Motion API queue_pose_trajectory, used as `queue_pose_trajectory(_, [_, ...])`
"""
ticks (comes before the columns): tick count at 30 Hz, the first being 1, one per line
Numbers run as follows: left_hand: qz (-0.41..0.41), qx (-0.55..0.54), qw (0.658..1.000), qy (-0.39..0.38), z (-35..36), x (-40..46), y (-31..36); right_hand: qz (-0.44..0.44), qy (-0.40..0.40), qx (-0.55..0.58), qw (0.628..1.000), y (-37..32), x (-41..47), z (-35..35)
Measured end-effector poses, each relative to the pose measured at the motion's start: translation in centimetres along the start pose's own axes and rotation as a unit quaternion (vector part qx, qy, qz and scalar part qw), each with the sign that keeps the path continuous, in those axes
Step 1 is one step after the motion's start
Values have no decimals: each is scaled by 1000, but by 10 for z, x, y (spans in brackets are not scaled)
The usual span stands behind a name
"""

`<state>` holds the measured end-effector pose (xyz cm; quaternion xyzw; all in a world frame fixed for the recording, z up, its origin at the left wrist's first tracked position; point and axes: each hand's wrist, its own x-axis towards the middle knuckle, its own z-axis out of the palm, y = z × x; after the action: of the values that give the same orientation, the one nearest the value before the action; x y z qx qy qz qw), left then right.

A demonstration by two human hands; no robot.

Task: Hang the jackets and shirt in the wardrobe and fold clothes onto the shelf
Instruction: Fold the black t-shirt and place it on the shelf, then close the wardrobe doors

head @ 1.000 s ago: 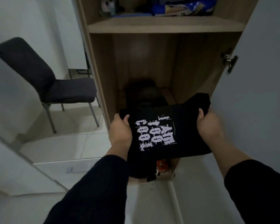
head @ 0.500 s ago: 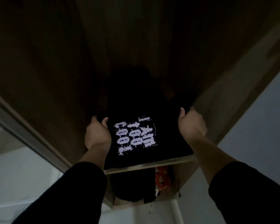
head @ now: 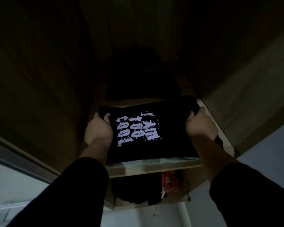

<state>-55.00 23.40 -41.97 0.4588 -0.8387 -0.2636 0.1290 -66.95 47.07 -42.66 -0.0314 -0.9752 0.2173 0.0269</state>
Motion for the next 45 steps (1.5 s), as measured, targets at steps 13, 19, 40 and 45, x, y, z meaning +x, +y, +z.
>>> queue_pose_trajectory(13, [76, -14, 987, -142, -110, -65, 40, -73, -153, -72, 983, -15, -60, -124])
queue_pose_trajectory(19, [147, 43, 980, -125, -204, -134, 66, -92, -102, -71, 988, -29, -117, -229])
queue_pose_trajectory(40, [308, -76, 943, -101, -407, -432, 126, -194, 194, -47, 961, 19, -350, -576])
queue_pose_trajectory(45, [416, -139, 886, -151, -404, -499, 174, -242, 391, -5, 888, 49, -389, -628])
